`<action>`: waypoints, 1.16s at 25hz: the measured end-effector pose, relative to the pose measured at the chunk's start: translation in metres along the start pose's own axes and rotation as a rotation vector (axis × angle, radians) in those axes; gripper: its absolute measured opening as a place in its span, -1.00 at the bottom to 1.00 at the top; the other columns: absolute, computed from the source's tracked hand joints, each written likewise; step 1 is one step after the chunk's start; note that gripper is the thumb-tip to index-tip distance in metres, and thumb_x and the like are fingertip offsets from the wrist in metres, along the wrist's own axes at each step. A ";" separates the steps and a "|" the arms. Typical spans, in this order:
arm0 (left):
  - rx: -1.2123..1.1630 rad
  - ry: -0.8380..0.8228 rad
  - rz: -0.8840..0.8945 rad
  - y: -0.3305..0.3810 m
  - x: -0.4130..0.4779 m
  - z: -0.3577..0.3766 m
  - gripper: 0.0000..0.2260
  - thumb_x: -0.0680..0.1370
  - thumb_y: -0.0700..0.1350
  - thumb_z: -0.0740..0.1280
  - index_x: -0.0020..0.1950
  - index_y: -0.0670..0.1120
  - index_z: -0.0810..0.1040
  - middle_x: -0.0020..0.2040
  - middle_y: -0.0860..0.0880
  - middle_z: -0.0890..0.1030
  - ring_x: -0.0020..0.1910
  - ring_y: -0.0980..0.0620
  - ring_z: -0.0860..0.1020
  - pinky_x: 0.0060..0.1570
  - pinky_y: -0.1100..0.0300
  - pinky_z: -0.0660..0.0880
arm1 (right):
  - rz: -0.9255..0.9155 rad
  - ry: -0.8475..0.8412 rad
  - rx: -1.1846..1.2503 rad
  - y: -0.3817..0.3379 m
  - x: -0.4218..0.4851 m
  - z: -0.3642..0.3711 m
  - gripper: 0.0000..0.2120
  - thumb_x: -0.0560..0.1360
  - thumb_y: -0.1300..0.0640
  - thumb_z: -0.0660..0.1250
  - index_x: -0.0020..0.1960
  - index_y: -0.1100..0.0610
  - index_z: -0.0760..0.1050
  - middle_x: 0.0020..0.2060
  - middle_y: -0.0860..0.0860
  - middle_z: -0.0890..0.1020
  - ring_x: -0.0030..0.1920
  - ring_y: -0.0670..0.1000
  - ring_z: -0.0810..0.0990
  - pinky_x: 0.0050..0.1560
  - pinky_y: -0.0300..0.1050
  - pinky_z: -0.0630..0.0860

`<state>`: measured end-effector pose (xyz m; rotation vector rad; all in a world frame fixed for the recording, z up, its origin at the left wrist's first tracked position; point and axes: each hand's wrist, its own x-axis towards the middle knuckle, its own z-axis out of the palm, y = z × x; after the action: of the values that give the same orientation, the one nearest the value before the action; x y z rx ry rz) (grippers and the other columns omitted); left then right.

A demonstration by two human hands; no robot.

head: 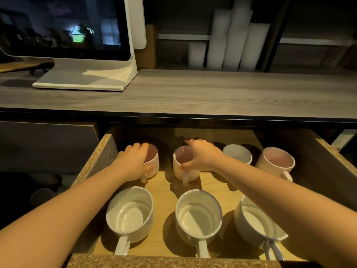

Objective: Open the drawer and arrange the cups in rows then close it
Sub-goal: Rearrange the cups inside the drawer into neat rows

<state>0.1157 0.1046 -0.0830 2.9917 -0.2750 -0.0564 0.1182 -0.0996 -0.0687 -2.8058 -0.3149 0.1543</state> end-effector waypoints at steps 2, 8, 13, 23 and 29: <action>0.063 0.042 0.047 0.014 -0.002 -0.006 -0.40 0.52 0.07 0.29 0.47 -0.06 0.14 0.41 -0.09 0.34 0.36 -0.10 0.34 0.29 0.00 0.35 | -0.018 -0.038 -0.037 0.007 0.000 -0.011 -0.26 0.41 -0.13 0.39 0.48 0.06 0.19 0.37 0.07 0.44 0.32 0.11 0.45 0.16 0.00 0.51; 0.009 -0.082 0.265 0.065 0.011 -0.024 -0.32 0.49 0.14 0.31 0.50 -0.03 0.10 0.44 -0.08 0.31 0.37 -0.08 0.34 0.30 0.00 0.37 | 0.149 -0.037 -0.193 0.071 -0.014 -0.039 -0.61 0.47 -0.05 0.34 0.23 0.08 0.49 0.06 0.07 0.61 -0.06 0.04 0.55 -0.07 -0.12 0.55; -0.047 -0.200 0.179 0.094 0.030 -0.003 -0.31 0.43 0.09 0.41 0.46 -0.05 0.19 0.34 -0.09 0.39 0.23 -0.08 0.46 0.11 0.13 0.50 | 0.148 -0.086 -0.142 0.098 -0.023 -0.030 -0.52 0.40 -0.02 0.43 0.28 0.01 0.44 0.11 0.03 0.60 0.06 0.06 0.59 -0.02 -0.13 0.57; -0.117 -0.022 0.136 0.095 0.029 0.009 -0.43 0.38 0.10 0.45 0.32 -0.05 0.39 0.20 -0.05 0.52 0.10 0.00 0.53 -0.10 0.24 0.47 | 0.160 -0.039 -0.153 0.102 -0.020 -0.031 -0.48 0.35 -0.06 0.46 0.27 0.01 0.46 0.09 0.03 0.60 0.03 0.06 0.57 -0.10 -0.14 0.56; -0.057 -0.083 0.136 0.099 0.025 0.007 -0.40 0.44 0.11 0.39 0.40 -0.07 0.30 0.30 -0.10 0.45 0.18 -0.05 0.49 -0.03 0.22 0.46 | 0.169 -0.079 -0.167 0.097 -0.025 -0.031 -0.42 0.38 -0.04 0.46 0.34 0.05 0.39 0.17 0.08 0.56 0.11 0.11 0.56 -0.06 -0.12 0.54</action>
<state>0.1227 0.0028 -0.0773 2.9100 -0.4766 -0.1710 0.1178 -0.2043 -0.0690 -2.9963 -0.1115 0.2900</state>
